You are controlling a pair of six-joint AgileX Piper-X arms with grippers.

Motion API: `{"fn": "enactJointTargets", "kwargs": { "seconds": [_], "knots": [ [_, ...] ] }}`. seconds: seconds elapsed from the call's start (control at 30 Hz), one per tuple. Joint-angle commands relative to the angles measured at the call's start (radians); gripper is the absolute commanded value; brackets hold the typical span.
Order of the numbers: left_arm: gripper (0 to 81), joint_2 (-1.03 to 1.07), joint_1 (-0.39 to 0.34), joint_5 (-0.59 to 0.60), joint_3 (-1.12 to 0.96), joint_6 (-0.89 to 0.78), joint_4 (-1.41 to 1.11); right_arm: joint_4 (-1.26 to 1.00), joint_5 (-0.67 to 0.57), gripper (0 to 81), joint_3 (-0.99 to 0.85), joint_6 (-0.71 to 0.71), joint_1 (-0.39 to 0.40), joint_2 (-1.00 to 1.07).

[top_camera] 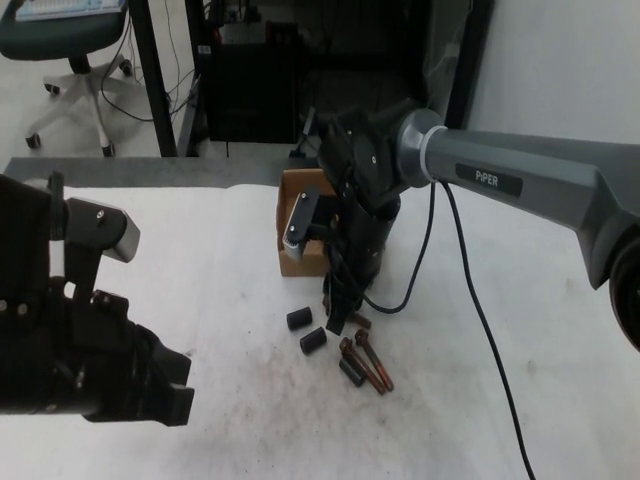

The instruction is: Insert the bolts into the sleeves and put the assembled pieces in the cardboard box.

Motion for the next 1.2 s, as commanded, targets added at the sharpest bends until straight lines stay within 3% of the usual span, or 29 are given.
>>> {"fn": "enactJointTargets", "kwargs": {
  "seconds": [0.0,0.13,0.2,0.27,0.3,0.47,0.57,0.7,0.97,1.1,1.17],
  "knots": [
    [0.3,0.001,0.001,-0.01,-0.007,0.008,-0.004,-0.049,-0.005,34.2,0.008,-0.006,-0.001,0.021],
    [0.3,0.001,0.001,-0.01,0.01,0.008,-0.024,-0.045,-0.005,31.5,0.008,-0.005,-0.001,0.021],
    [0.3,0.001,0.001,-0.01,0.022,0.008,-0.033,-0.039,-0.005,21.6,0.008,-0.005,-0.001,0.021],
    [0.3,0.001,0.001,-0.01,0.034,0.008,-0.034,-0.027,-0.005,2.5,0.008,-0.005,-0.001,0.021],
    [0.3,0.001,0.001,-0.01,0.038,0.008,-0.034,-0.02,-0.005,0.3,0.008,0.003,-0.001,0.021],
    [0.3,0.001,0.001,-0.01,0.041,0.008,-0.034,0.001,-0.013,0.8,0.004,0.124,-0.001,0.013],
    [0.3,0.001,0.001,-0.01,0.041,0.008,-0.034,0.023,-0.106,0.8,0.003,0.193,-0.001,-0.028],
    [0.3,0.001,0.001,0.032,0.039,0.008,-0.034,0.034,-0.189,0.8,0.004,0.229,0.001,-0.116],
    [0.3,0.001,-0.007,0.09,0.007,0.008,-0.037,0.03,-0.184,0.8,0.01,0.25,-0.002,-0.361],
    [0.3,0.017,-0.012,0.301,0.003,0.002,-0.117,0.04,-0.182,0.8,0.047,0.308,-0.015,-0.483],
    [0.3,0.039,-0.028,0.336,-0.001,-0.045,-0.165,0.043,-0.212,0.8,0.094,0.311,-0.027,-0.554]
  ]
}}
